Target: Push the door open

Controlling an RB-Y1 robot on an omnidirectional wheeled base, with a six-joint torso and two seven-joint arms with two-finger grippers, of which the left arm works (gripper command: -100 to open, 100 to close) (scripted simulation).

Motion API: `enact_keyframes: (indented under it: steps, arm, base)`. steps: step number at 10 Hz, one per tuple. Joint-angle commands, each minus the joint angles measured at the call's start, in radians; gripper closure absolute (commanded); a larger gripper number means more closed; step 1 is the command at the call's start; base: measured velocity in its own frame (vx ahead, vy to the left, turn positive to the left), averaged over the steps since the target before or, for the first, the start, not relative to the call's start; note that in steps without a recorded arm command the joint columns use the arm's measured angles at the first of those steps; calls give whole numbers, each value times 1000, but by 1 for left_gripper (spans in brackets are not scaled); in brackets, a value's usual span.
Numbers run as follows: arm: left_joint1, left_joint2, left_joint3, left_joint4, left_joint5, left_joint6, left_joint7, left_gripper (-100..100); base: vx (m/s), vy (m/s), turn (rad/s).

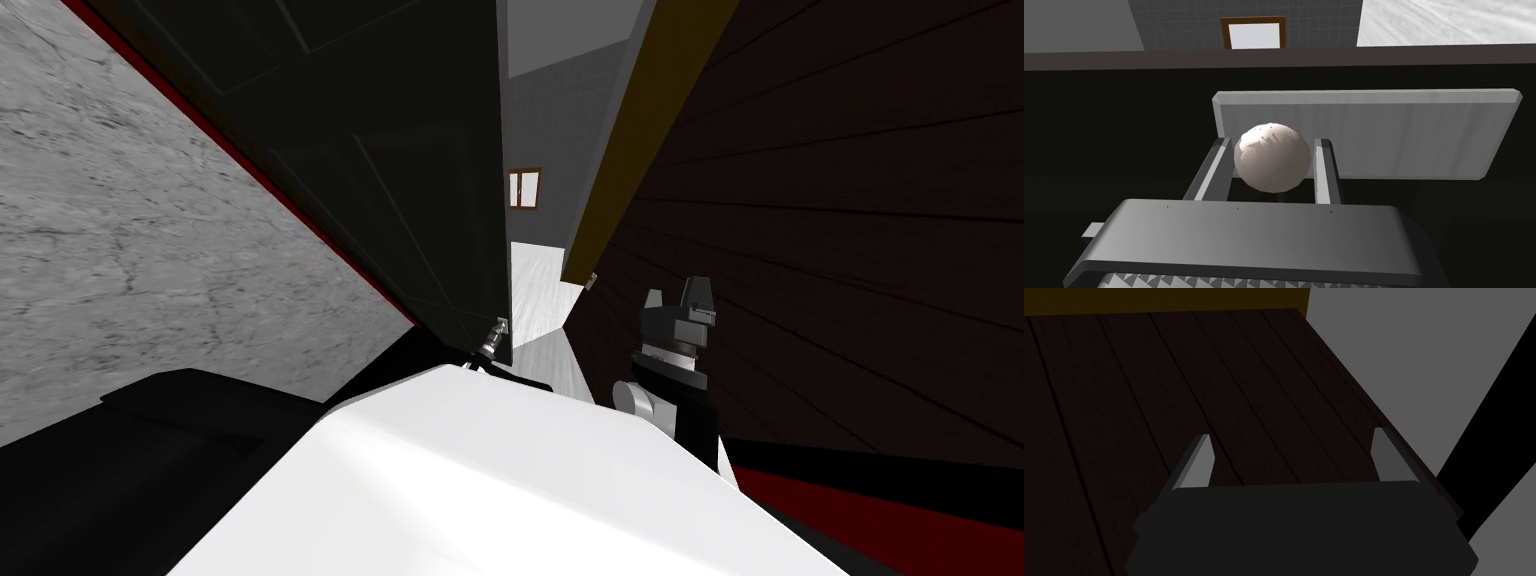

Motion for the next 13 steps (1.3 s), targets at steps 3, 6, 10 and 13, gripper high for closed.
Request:
enact_keyframes:
  steps: [3,6,10,13]
  arm:
    - [-2,8,12,3,5,0,-5,100]
    - [-7,20,36,8,15,0,-17,100]
    - [-16,31,77,16,31,-2,-35,100]
    - [14,26,78,-18,40,7,-35,-100]
  base:
    - [31,-13,14]
    - [168,-56,55]
    - [177,-24,80]
    - [-143,-101,101]
